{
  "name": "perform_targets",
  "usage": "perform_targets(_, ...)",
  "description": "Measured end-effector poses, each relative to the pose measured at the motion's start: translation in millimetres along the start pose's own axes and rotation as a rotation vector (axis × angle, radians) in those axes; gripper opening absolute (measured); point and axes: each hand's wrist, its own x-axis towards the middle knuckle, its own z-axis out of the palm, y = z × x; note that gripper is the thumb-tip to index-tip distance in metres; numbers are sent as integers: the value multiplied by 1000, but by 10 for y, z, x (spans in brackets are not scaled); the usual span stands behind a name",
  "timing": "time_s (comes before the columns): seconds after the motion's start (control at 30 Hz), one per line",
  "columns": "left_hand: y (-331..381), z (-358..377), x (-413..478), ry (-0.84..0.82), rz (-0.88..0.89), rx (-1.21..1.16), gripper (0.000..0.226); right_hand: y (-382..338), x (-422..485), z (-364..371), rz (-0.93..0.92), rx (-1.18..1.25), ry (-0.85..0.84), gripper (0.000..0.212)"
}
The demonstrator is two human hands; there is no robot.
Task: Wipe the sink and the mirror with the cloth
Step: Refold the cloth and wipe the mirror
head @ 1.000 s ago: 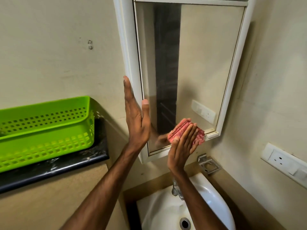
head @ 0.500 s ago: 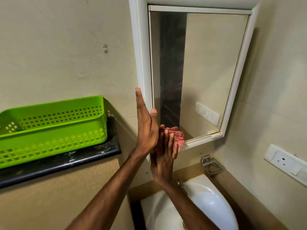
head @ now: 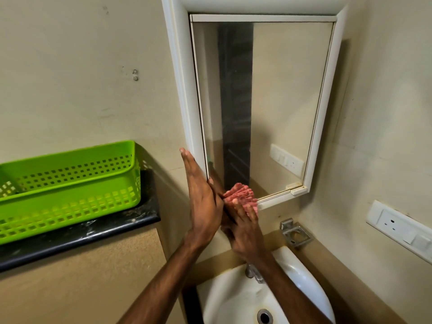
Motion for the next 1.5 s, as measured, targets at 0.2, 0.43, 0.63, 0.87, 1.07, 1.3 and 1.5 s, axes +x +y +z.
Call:
perform_targets(0.2, -42, -69, -23, -14, 20, 52, 99, 732, -106, -361, 379, -44, 84, 60)
perform_targets(0.43, 62, -68, -37, -29, -24, 18, 95, 191, 132, -124, 632, 81, 167, 71)
perform_targets(0.63, 81, 59, -85, 50, -57, 28, 107, 180, -127, 49, 148, 0, 12, 88)
perform_targets(0.87, -4, 130, -91, 89, -53, 78, 124, 1121, -46, -341, 314, -112, 206, 85)
perform_targets(1.07, -54, 167, -108, 78, -34, 139, 124, 1110, 128, -404, 467, 64, 313, 54)
perform_targets(1.3, -54, 94, -132, 39, -26, 204, 127, 1143, 584, -519, 956, 146, 424, 62)
perform_targets(1.5, -19, 99, -137, 66, -5, 221, 113, 1213, 583, -594, 1007, 49, 319, 68)
